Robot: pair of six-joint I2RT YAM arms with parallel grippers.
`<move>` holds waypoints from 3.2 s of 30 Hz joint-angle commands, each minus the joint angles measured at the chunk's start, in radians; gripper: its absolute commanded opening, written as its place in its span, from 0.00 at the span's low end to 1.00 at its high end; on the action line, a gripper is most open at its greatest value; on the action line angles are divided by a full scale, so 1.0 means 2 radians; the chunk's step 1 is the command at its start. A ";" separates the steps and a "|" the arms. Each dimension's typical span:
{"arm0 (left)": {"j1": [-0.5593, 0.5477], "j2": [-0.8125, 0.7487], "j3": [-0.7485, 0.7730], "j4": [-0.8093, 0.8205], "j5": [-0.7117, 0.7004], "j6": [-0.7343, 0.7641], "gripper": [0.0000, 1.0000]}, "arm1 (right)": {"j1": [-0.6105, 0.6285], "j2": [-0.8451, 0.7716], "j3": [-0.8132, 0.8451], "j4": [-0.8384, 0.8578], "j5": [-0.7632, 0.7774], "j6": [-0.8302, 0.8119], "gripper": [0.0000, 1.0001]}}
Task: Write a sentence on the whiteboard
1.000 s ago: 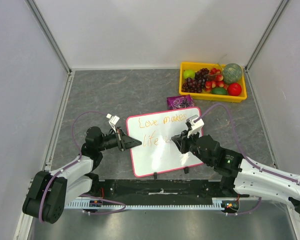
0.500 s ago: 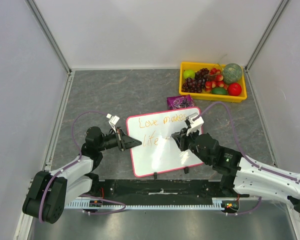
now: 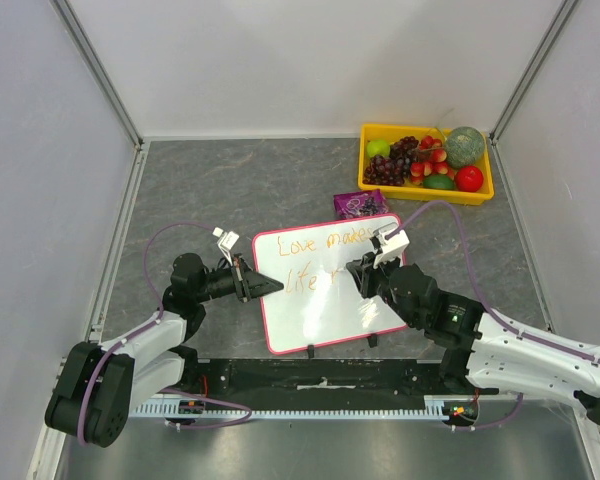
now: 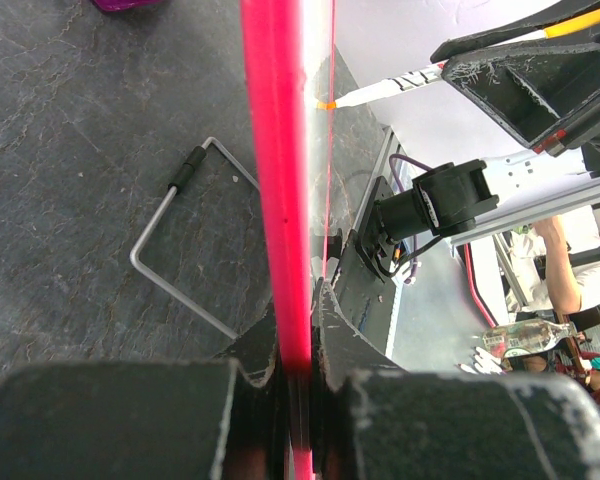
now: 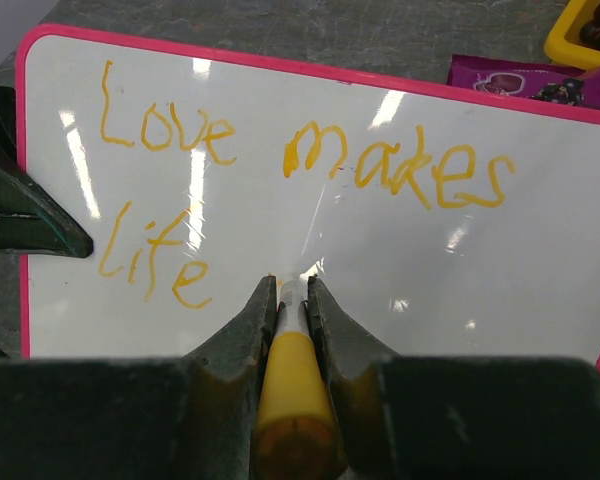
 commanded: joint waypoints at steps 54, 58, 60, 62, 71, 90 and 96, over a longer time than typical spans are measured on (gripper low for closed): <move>-0.003 0.014 0.001 -0.031 -0.032 0.092 0.02 | -0.002 -0.022 -0.033 -0.040 0.003 0.037 0.00; -0.003 0.014 0.001 -0.031 -0.032 0.092 0.02 | 0.000 -0.026 -0.041 -0.046 -0.009 0.043 0.00; -0.003 0.014 0.001 -0.031 -0.032 0.093 0.02 | -0.001 -0.028 -0.046 -0.046 -0.016 0.045 0.00; -0.003 0.014 0.001 -0.031 -0.032 0.093 0.02 | -0.001 -0.031 -0.049 -0.047 -0.021 0.048 0.00; -0.003 0.015 0.001 -0.031 -0.032 0.093 0.02 | -0.001 -0.030 -0.035 -0.044 -0.011 0.043 0.00; -0.002 0.013 0.000 -0.031 -0.033 0.092 0.02 | -0.007 0.002 0.042 0.003 0.029 -0.011 0.00; -0.003 0.011 0.000 -0.031 -0.034 0.092 0.02 | -0.008 -0.004 0.030 0.004 0.027 -0.004 0.00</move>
